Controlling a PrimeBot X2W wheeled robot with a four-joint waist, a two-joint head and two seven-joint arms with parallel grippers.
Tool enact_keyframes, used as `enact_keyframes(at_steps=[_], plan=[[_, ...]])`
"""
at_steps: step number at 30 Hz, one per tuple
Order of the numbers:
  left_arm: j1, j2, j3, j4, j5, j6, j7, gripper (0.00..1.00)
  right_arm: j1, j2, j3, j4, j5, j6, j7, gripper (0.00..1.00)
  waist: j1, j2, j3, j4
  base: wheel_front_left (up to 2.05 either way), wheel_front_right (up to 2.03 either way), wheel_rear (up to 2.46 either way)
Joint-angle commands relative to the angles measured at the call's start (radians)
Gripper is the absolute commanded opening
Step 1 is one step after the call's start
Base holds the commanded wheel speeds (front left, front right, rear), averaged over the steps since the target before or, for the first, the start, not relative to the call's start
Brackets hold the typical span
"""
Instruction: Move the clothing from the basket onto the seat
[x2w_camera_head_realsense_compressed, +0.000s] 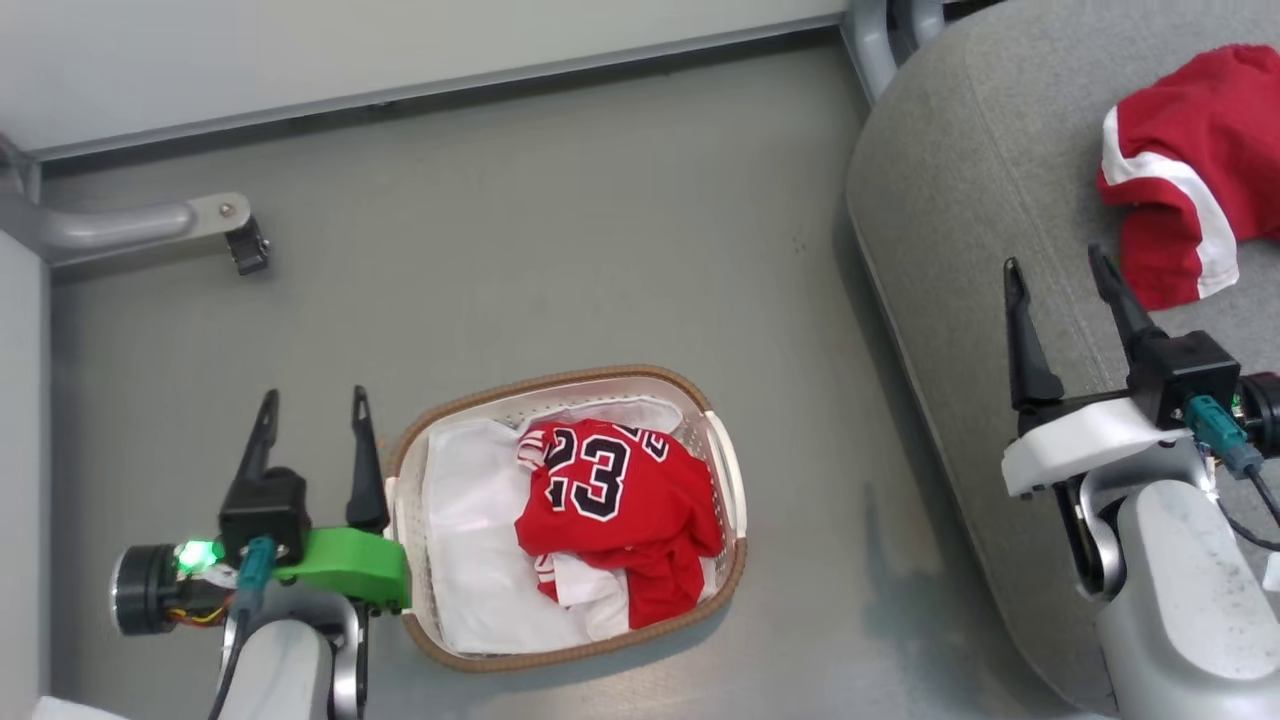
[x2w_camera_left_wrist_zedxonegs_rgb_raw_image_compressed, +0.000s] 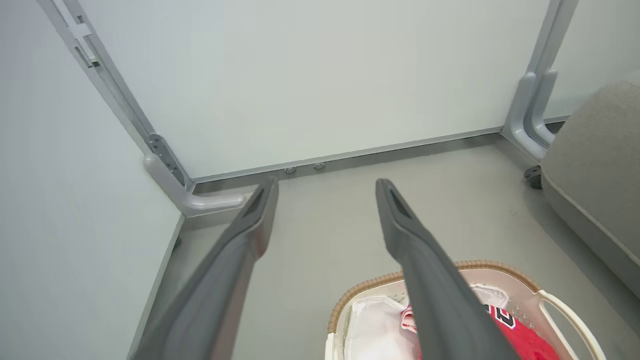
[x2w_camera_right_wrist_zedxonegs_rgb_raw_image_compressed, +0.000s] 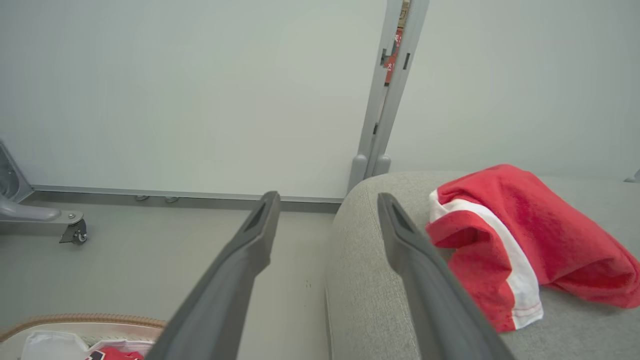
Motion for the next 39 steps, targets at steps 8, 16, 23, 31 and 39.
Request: enact_keyframes(at_steps=[8,16,23,31,39], plan=[[0.135,-0.014,0.117,-0.04,0.013,-0.012,-0.001,1.0,0.123,0.021,0.054,0.016,0.037,-0.001,-0.002,1.0,-0.0001,0.0,-0.149,0.093,0.0,0.0,0.0],[0.207,-0.035,0.134,-0.053,0.036,-0.049,-0.001,1.0,0.2,0.045,0.039,0.042,0.044,-0.001,-0.002,1.0,-0.0001,0.0,-0.182,0.101,0.0,0.0,0.0],[0.187,-0.053,0.116,-0.041,0.05,-0.072,-0.001,1.0,0.177,0.048,0.049,0.029,0.034,-0.001,-0.002,1.0,-0.0001,0.0,-0.151,0.084,0.0,0.0,0.0],[0.088,-0.061,0.036,0.037,0.036,-0.132,-0.001,1.0,0.079,0.047,0.053,-0.028,0.031,-0.001,-0.002,1.0,-0.0001,0.0,-0.01,0.049,0.0,0.0,0.0],[-0.078,-0.06,-0.072,0.196,-0.08,-0.148,-0.001,1.0,-0.058,0.049,0.073,-0.098,0.056,-0.001,-0.002,1.0,-0.0001,0.0,0.182,-0.007,0.0,0.0,0.0]])
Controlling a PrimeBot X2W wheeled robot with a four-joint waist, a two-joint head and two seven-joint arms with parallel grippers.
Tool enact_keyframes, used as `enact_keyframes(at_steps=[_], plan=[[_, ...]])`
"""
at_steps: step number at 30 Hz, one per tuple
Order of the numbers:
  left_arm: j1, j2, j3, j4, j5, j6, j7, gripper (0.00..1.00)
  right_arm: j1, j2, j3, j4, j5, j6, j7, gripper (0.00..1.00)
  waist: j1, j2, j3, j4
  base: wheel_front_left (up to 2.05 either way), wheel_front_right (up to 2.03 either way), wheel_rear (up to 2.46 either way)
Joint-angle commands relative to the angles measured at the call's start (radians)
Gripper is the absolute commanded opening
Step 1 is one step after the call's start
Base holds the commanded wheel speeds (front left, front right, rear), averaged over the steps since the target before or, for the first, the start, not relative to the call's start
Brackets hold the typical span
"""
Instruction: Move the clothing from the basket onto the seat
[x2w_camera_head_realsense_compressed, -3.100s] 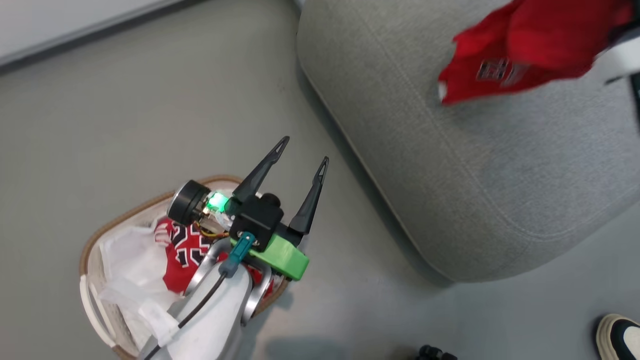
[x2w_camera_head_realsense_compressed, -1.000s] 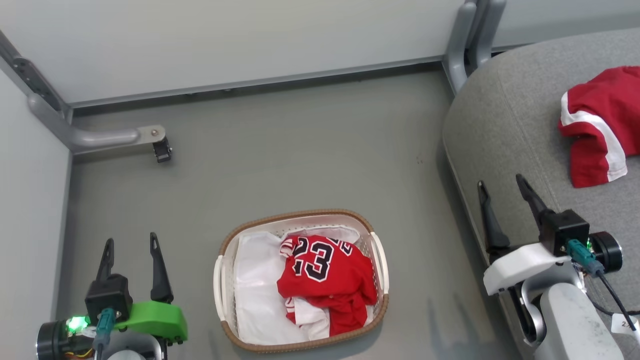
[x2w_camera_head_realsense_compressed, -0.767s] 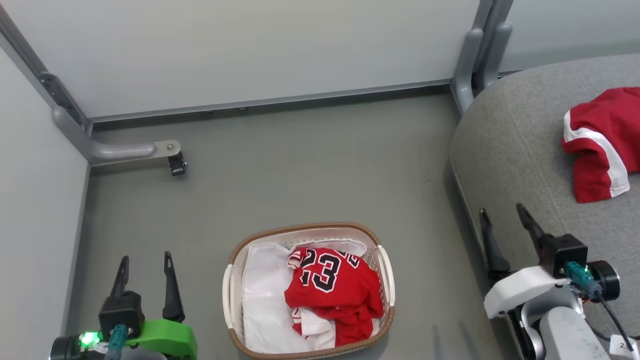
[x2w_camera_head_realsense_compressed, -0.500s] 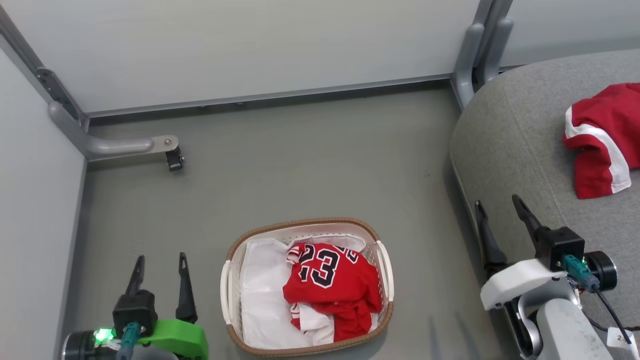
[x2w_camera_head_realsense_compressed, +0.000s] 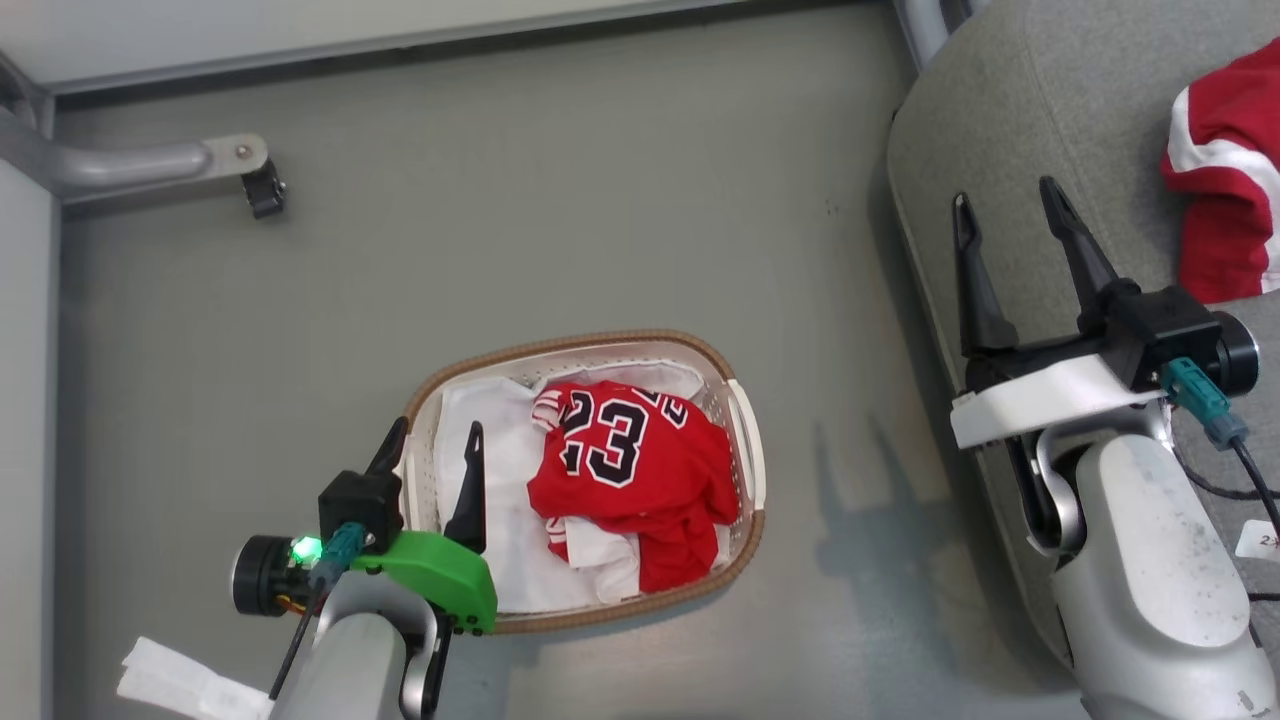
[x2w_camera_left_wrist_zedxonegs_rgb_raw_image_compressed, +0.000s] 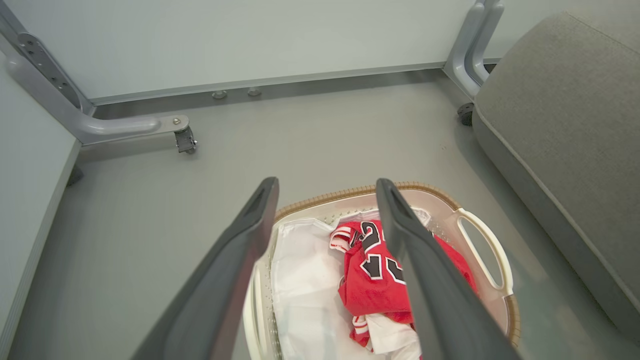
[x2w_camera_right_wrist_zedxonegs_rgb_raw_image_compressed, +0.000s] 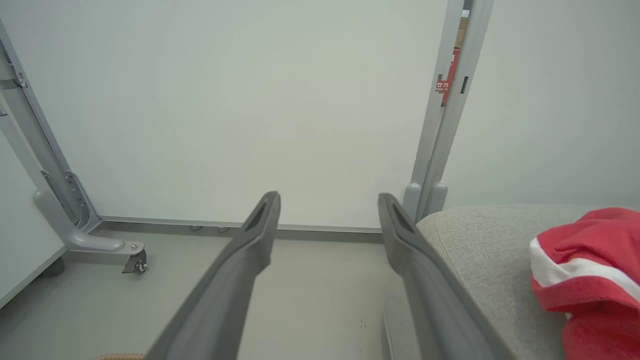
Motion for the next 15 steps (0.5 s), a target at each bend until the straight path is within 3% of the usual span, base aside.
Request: enact_keyframes(at_steps=[1,15], plan=[[-0.045,0.006,-0.014,0.027,-0.013,0.001,-0.001,1.0,-0.028,-0.001,0.006,-0.013,0.007,-0.001,-0.002,1.0,0.0,0.0,0.145,-0.058,0.0,0.0,0.0],[-0.337,0.006,-0.161,0.353,-0.076,-0.051,-0.001,1.0,-0.177,0.001,0.053,-0.086,0.006,-0.001,-0.002,1.0,0.0,0.0,0.375,-0.122,0.0,0.0,0.0]])
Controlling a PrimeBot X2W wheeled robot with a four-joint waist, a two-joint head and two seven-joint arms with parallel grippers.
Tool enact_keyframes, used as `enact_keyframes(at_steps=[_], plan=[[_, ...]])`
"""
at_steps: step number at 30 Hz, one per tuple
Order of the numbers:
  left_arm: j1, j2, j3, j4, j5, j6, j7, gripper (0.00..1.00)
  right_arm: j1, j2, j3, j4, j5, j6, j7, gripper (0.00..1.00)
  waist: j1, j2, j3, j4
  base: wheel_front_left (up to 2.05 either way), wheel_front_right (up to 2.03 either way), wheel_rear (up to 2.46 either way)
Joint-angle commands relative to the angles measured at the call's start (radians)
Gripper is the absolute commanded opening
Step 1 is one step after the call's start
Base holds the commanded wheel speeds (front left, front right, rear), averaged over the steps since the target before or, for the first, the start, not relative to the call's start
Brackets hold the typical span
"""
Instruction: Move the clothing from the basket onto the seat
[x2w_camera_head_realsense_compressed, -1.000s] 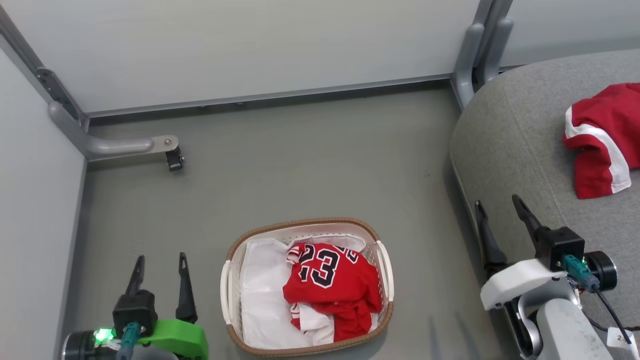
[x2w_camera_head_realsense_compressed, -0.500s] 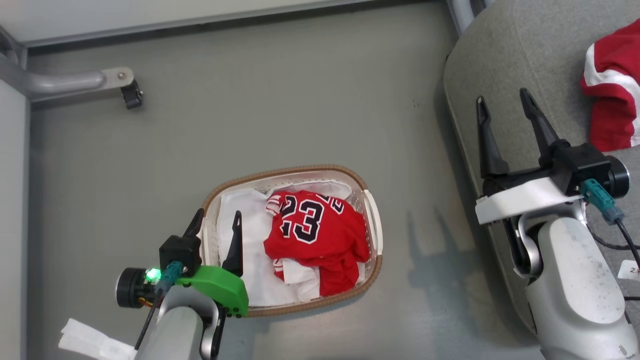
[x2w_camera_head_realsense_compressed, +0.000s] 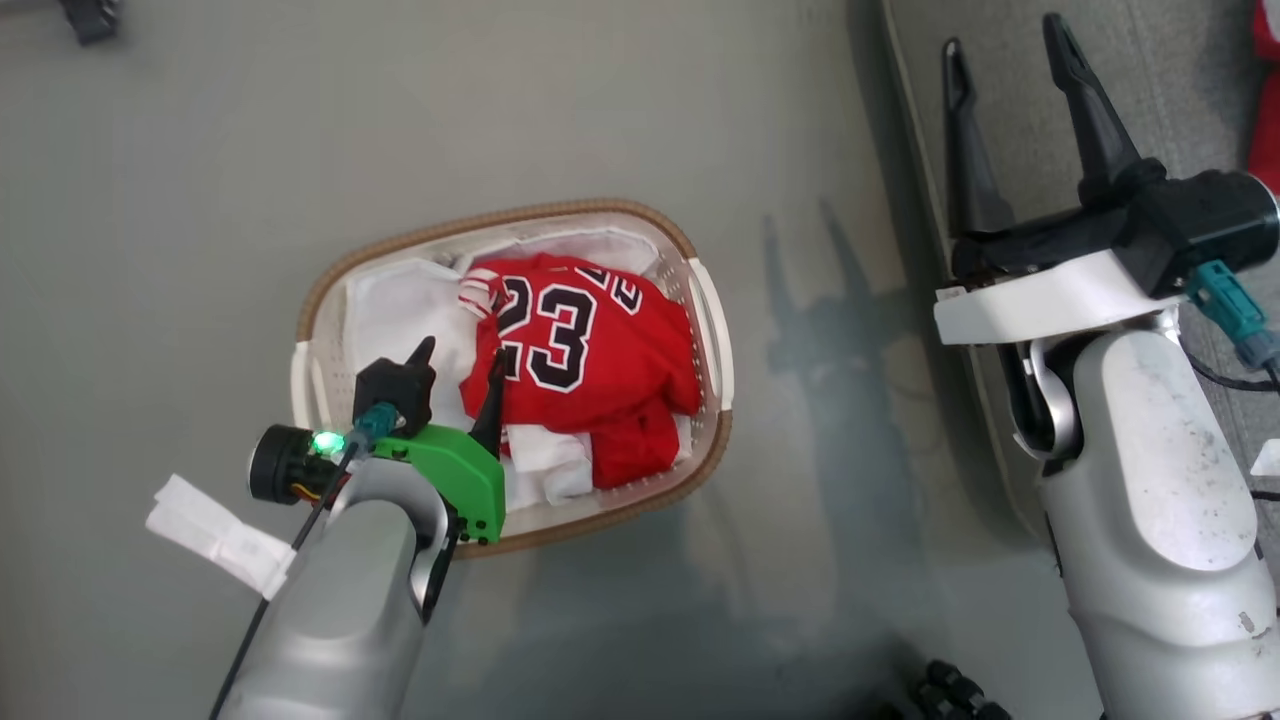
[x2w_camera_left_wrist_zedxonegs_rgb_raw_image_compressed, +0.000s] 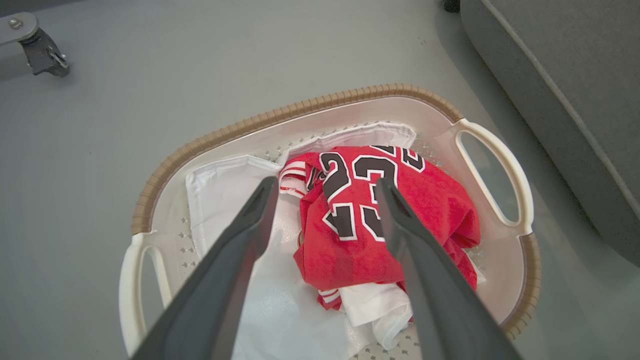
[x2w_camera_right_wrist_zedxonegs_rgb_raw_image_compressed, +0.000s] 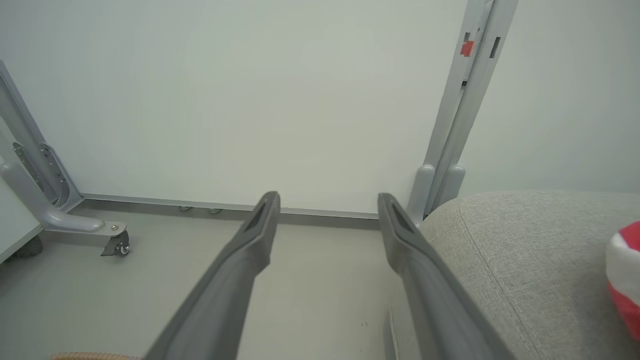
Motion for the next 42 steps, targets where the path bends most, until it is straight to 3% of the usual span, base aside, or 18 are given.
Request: enact_keyframes(at_steps=[1,15,25,27,36,42], plan=[[-0.035,0.007,-0.008,0.023,-0.011,-0.007,-0.001,1.0,-0.018,0.0,0.009,-0.008,-0.008,-0.001,-0.002,1.0,0.0,0.0,0.093,-0.059,0.0,0.0,0.0],[-0.279,0.007,-0.08,0.294,-0.1,-0.031,0.039,1.0,-0.041,-0.001,0.038,-0.052,0.013,-0.001,-0.002,1.0,0.0,0.0,0.214,-0.125,0.0,0.0,0.0],[-0.329,0.009,-0.114,0.354,-0.105,-0.038,0.11,1.0,-0.032,0.0,0.032,-0.057,0.008,-0.001,-0.002,1.0,0.0,0.0,0.233,-0.134,0.0,0.0,0.0],[-0.325,0.009,-0.127,0.354,-0.099,-0.039,0.082,0.0,-0.027,-0.001,0.028,-0.051,0.005,-0.001,-0.002,1.0,0.0,0.0,0.225,-0.127,0.0,0.0,0.0],[-0.247,0.008,-0.135,0.337,-0.126,-0.04,0.006,0.0,-0.003,-0.001,0.036,-0.022,0.015,-0.001,-0.002,1.0,0.0,0.0,0.113,-0.099,0.0,0.0,0.0],[-0.146,0.022,-0.127,0.199,-0.101,-0.022,-0.001,0.0,0.043,-0.001,0.047,0.012,0.011,-0.001,-0.002,1.0,0.0,0.0,-0.01,-0.064,0.0,0.0,0.0]])
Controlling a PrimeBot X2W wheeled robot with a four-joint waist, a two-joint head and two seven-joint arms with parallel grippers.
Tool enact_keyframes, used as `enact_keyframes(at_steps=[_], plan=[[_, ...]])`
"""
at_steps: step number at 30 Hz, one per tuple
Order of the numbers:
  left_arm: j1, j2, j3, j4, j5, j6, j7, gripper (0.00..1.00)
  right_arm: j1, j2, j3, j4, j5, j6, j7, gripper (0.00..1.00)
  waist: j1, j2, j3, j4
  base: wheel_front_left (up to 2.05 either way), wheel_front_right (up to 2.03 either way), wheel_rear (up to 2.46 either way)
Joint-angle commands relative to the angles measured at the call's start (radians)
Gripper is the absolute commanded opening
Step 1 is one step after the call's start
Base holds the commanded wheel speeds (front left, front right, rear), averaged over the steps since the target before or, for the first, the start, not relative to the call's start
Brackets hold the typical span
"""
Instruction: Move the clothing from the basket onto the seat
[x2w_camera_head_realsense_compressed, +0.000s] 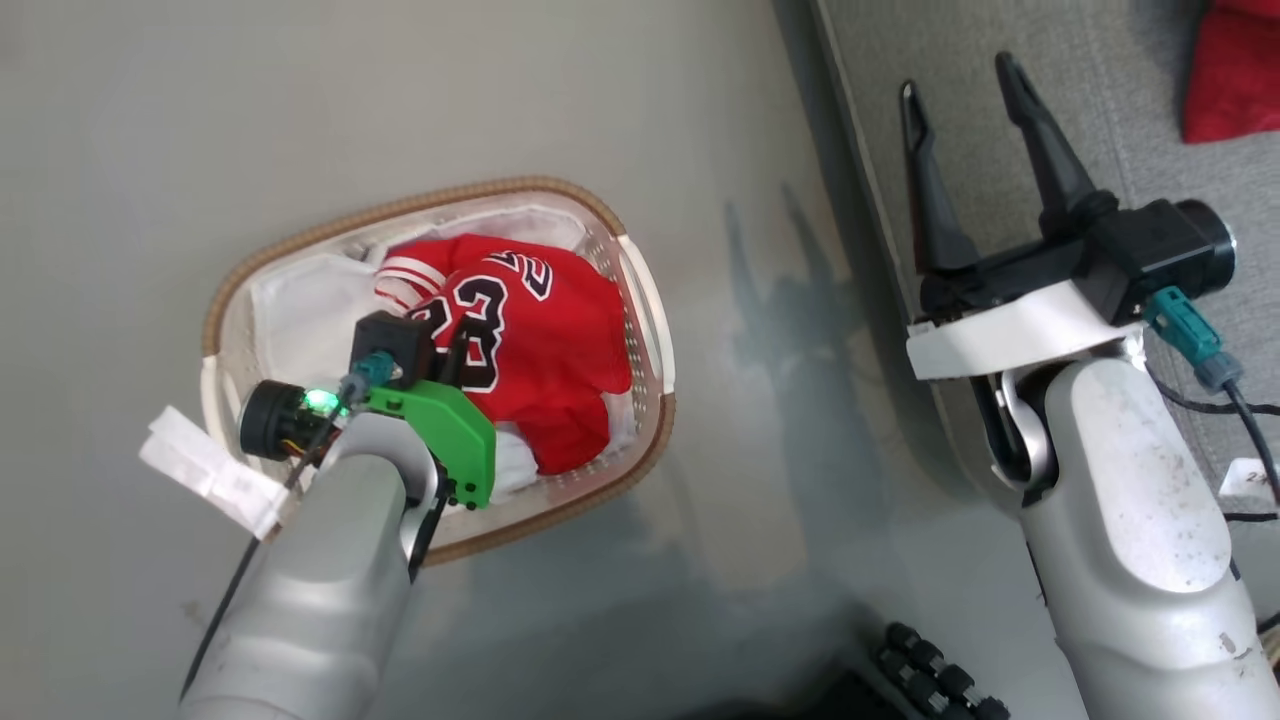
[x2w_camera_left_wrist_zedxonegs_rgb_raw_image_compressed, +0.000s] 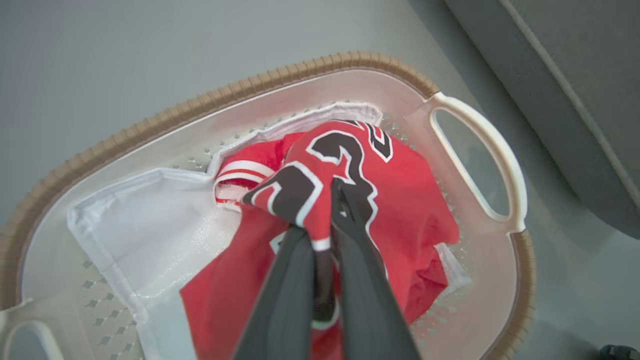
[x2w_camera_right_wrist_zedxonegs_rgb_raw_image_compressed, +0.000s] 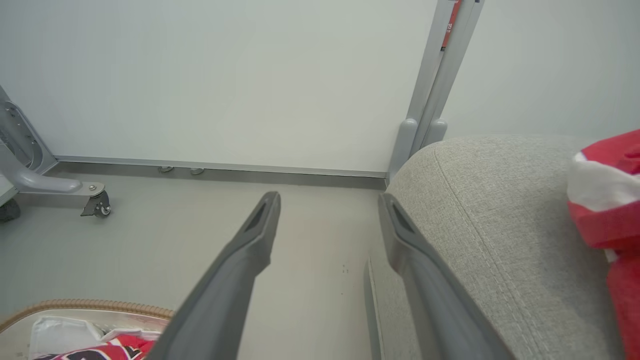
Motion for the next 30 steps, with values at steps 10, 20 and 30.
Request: enact_keyframes(at_steps=[10,20,30], plan=[[0.253,0.05,0.037,-0.283,0.082,0.041,-0.003,0.0,0.116,-0.004,0.007,0.058,0.009,-0.001,-0.002,1.0,0.0,0.0,-0.292,0.1,0.0,0.0,0.0],[0.366,0.064,0.09,-0.536,0.144,0.048,-0.003,0.0,0.229,-0.004,-0.01,0.09,-0.003,-0.001,-0.002,1.0,0.0,0.0,-0.453,0.157,0.0,0.0,0.0],[0.385,0.065,0.122,-0.734,0.184,0.033,-0.002,0.0,0.314,-0.004,0.004,0.113,0.009,-0.001,-0.002,1.0,0.0,0.0,-0.572,0.173,0.0,0.0,0.0]])
